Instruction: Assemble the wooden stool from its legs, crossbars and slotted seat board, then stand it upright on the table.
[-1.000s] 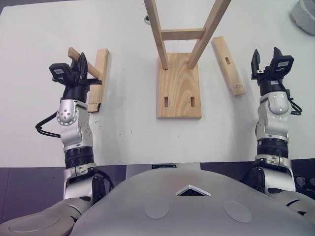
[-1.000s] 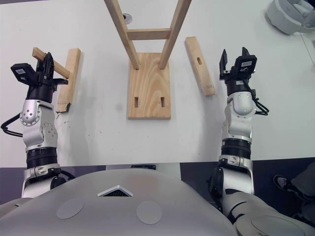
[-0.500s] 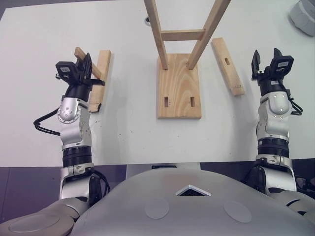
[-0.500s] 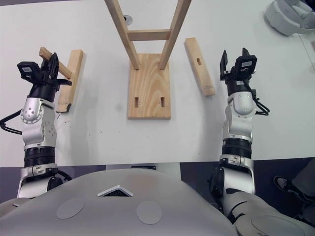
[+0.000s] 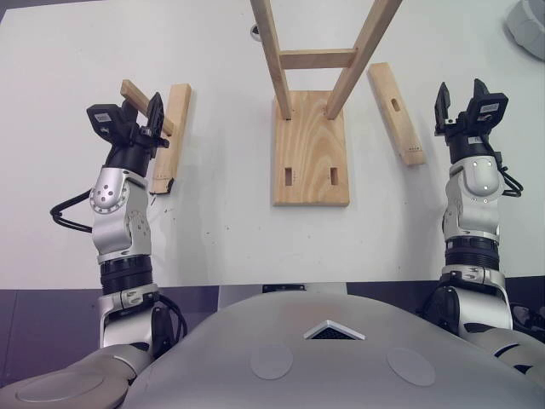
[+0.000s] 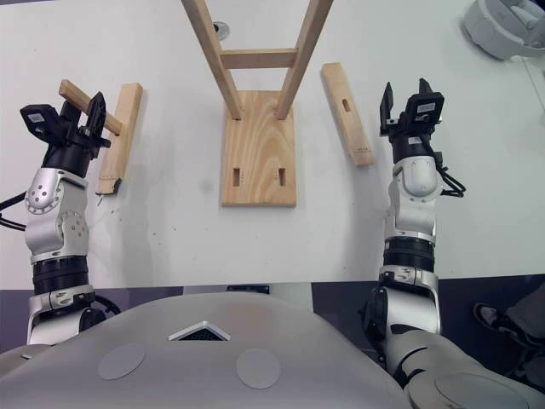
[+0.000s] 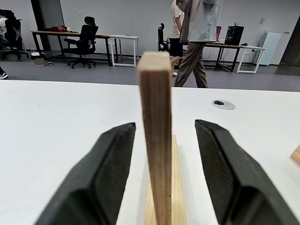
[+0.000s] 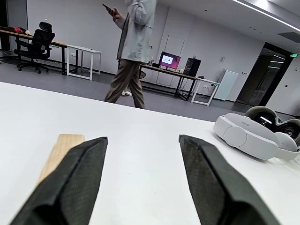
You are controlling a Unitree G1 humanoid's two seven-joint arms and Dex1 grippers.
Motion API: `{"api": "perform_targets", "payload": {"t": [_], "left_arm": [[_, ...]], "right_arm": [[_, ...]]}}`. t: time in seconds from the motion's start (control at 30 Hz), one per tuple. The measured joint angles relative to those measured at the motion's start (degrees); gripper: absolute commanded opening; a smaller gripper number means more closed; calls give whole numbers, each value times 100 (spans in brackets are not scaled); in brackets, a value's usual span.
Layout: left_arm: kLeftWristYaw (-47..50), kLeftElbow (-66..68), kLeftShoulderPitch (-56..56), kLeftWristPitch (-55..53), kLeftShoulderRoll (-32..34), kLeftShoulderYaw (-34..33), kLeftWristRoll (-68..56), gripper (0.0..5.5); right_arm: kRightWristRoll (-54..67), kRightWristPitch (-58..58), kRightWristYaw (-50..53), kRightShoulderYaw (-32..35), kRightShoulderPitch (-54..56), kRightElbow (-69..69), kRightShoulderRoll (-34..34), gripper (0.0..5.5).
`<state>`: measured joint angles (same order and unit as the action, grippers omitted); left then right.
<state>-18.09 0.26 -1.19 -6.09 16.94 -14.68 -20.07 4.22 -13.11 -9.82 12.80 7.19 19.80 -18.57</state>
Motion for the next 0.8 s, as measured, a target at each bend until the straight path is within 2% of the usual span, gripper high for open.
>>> {"api": "perform_targets", "payload": {"t": [0.2, 0.33, 0.5, 0.8], "left_arm": [[-124, -757, -314, -1826, 790, 100, 45, 375], [-90, -1001, -413, -2765, 931, 316, 92, 375], [-39, -1017, -485, -3344, 938, 349, 178, 375], [-273, -1060, -478, -3557, 1222, 620, 406, 212]], "right_arm": [[1, -11, 41, -6, -42, -18, 3, 284], [1, -11, 43, -47, -117, -63, 14, 284], [2, -10, 51, -63, -137, -67, 26, 284], [2, -10, 115, -82, -131, -66, 82, 284]]}}
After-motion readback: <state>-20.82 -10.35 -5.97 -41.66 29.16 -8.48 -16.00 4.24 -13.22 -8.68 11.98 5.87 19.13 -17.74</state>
